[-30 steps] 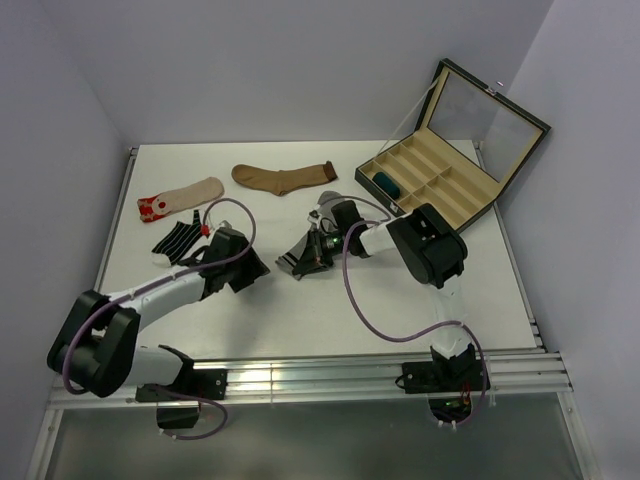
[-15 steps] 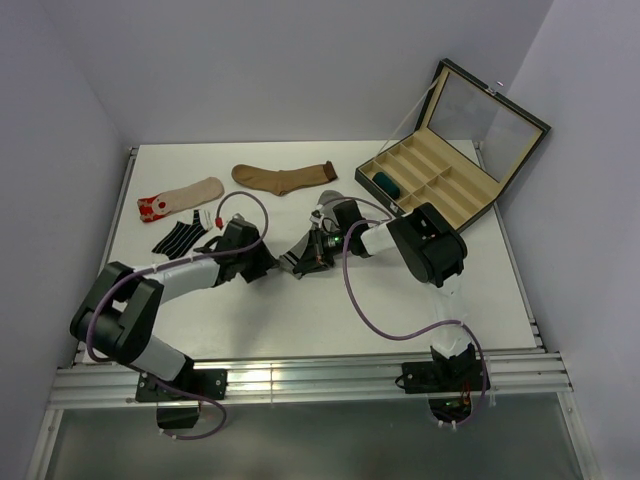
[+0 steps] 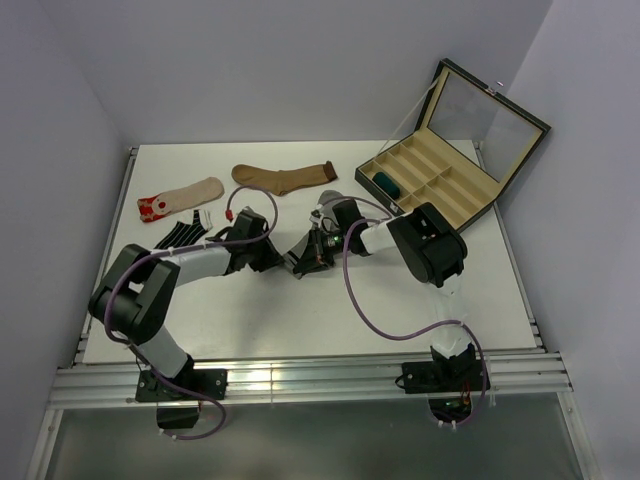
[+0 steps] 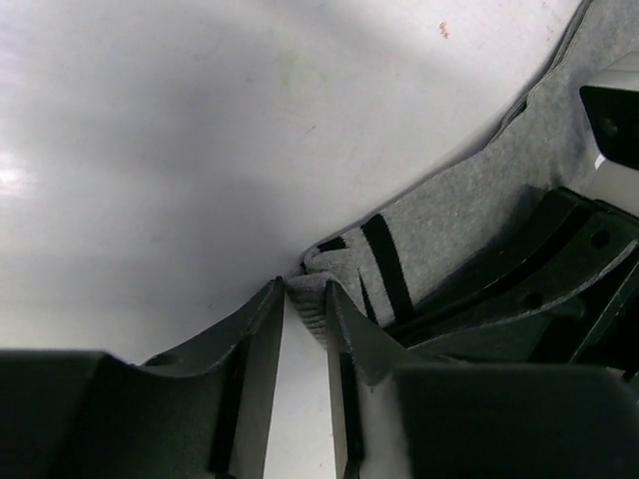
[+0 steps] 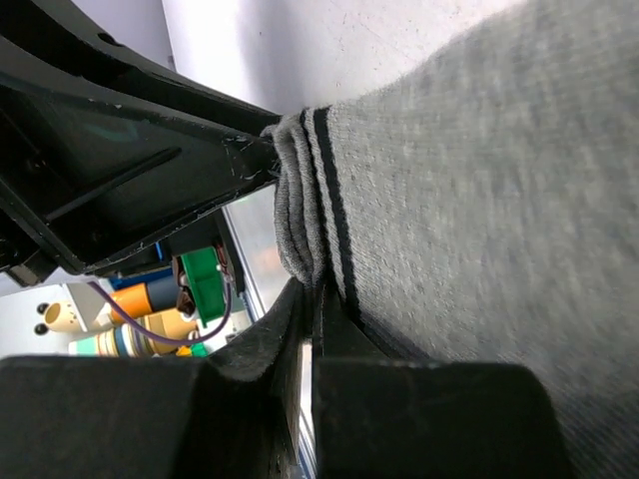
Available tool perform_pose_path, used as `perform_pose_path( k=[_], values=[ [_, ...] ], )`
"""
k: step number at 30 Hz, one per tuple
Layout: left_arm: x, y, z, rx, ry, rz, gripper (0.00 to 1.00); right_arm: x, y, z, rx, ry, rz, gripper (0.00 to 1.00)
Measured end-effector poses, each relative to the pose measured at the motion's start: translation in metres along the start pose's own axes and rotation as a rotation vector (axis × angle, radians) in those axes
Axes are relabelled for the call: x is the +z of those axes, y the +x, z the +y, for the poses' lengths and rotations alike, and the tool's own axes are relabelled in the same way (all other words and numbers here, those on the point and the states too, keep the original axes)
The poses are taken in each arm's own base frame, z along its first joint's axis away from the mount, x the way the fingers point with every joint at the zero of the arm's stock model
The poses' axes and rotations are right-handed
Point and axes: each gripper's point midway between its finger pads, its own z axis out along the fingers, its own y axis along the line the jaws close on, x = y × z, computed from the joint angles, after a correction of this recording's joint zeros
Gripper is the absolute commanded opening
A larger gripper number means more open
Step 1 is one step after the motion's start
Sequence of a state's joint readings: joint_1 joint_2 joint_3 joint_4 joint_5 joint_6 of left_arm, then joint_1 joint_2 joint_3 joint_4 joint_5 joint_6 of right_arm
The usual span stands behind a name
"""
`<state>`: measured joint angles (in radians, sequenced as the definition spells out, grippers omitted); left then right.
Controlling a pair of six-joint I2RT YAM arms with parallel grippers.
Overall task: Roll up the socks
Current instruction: Roll the sock at the center of the board.
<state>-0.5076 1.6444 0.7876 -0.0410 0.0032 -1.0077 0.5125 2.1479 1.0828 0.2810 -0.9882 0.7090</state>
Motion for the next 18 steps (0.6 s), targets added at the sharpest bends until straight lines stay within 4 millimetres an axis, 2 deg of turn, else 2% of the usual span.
perform_pose_path(
  k=[4,8,9,12,18],
  values=[
    [0.005,0.0,-0.005,0.006,-0.006,0.009,0.23,-0.001,-0.001,-0.001,-0.014,0.016,0.0,0.15],
    [0.009,0.0,-0.009,0.01,-0.012,0.017,0.22,-0.003,-0.002,0.002,-0.054,0.06,-0.012,0.28],
    [0.01,-0.001,-0.011,0.011,-0.012,0.018,0.21,-0.005,-0.002,0.002,-0.071,0.08,-0.019,0.34],
    [0.013,-0.001,-0.015,0.014,-0.01,0.021,0.2,-0.011,-0.004,0.007,-0.143,0.158,-0.051,0.41],
    [0.015,-0.002,-0.016,0.017,-0.017,0.026,0.2,-0.03,-0.011,0.024,-0.298,0.319,-0.128,0.42]
  ],
)
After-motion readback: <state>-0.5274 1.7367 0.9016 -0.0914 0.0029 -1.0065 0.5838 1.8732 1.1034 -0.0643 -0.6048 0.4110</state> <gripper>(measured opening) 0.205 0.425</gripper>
